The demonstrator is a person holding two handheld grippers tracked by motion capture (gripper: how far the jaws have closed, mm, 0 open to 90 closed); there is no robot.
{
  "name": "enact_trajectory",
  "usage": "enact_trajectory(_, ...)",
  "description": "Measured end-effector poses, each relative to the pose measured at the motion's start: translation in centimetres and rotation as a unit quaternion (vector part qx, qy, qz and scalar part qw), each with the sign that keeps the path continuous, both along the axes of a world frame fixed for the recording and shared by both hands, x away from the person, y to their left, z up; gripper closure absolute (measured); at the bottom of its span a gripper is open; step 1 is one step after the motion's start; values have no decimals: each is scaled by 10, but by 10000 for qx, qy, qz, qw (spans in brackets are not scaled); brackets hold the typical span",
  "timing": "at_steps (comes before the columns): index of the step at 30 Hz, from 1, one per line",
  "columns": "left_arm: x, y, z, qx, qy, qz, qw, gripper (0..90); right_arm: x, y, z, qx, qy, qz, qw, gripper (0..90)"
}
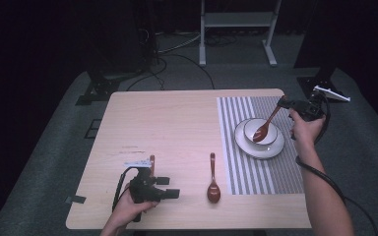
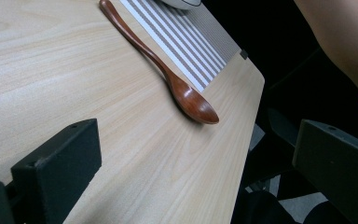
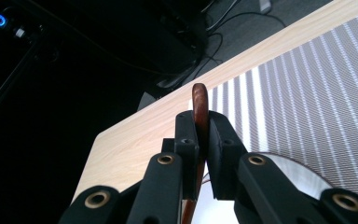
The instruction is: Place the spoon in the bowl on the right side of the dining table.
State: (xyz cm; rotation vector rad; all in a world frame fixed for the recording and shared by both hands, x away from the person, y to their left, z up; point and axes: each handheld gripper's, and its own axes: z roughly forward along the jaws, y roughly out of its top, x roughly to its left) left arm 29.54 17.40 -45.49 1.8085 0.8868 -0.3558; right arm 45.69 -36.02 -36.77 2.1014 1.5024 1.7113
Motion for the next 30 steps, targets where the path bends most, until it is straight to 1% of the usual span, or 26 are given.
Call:
enact_trajectory(9,0,0,0,-5,3,5,10000,0,-1,-8,-12,24,56,-233,9997,830)
enact_trajectory(15,0,1,0,-17,-1,2,10000,0,-3,-13,-16,29,32,-341,9994,830)
enact_trajectory(30,0,0,0,-14,-6,6,10000,0,-6,-16,-33,-28,156,-401,9991,827)
